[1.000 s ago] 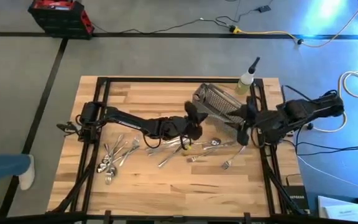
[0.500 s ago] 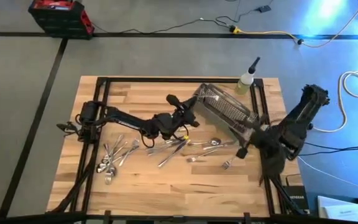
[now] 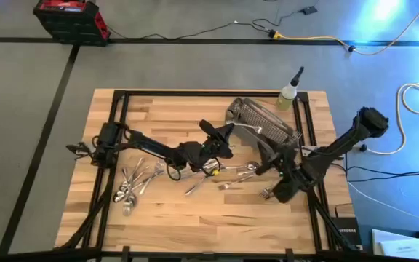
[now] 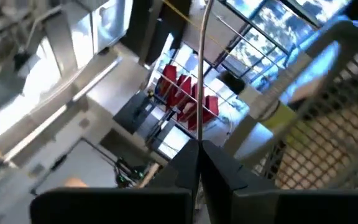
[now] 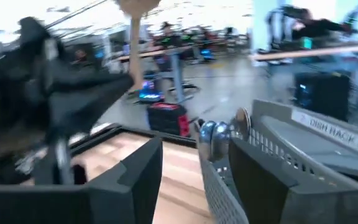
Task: Sort silverware
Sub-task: Put the silver fork into the gray silverware organizer
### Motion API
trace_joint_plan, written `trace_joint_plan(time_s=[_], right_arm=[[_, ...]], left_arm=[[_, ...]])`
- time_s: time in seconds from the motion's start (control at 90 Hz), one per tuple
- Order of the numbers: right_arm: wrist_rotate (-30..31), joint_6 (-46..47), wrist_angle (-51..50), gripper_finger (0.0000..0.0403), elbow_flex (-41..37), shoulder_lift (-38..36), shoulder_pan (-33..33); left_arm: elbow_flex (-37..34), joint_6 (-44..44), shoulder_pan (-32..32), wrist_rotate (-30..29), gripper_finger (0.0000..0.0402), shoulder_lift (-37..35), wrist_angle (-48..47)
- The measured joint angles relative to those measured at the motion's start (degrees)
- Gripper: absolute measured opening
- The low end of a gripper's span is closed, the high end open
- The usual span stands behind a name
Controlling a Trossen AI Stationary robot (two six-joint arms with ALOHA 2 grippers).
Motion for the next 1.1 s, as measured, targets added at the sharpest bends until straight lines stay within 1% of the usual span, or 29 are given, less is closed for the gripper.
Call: trace_joint_plan(time_s=[0.089,0.244,0.389,0.456,0.589,0.711,0.756,0.867,0.944,1.022,1.1], right_arm=[[0.0,-0.2,3.6,0.0165,0.1,3.2,-2.2],[0.0,1.3,3.7,0.0165,0.2,7.5,-4.6],[0.0,1.1,3.5,0.0165,0.1,8.6,-4.6],[0.0,-1.7,2.7,0.0165,0.2,8.6,-4.6],[0.1,-14.8,2.4,0.0165,0.5,7.7,-4.3],[0.1,-27.2,2.4,0.0165,2.4,6.4,-2.1],[-0.3,-33.1,2.3,0.0165,3.0,5.7,-1.0],[-8.1,-52.6,2.7,0.0150,6.0,3.8,1.6],[-12.4,-63.2,2.5,0.0129,8.4,3.6,3.2],[-16.9,-68.7,3.3,0.0108,11.4,3.5,5.0],[-19.6,-71.9,8.1,0.0089,12.5,2.0,6.3]], left_arm=[[0.0,4.2,0.3,0.1,0.0001,2.6,5.3],[0.0,10.9,0.3,0.5,0.0001,6.7,14.4],[0.0,12.1,0.2,0.6,0.0000,7.6,16.4],[0.0,11.1,0.2,0.7,0.0000,7.6,16.4],[0.0,8.8,0.2,0.6,0.0000,7.6,16.3],[0.1,4.3,0.2,0.6,0.0000,7.6,16.2],[0.1,2.5,0.2,0.6,0.0000,7.6,16.2],[0.1,-0.6,0.2,0.6,0.0000,7.6,16.3],[0.1,-1.3,0.2,0.5,0.0000,7.6,16.2],[0.1,-2.6,0.2,0.4,0.0000,7.6,16.3],[0.1,-3.3,0.2,0.8,0.0000,7.6,16.7]])
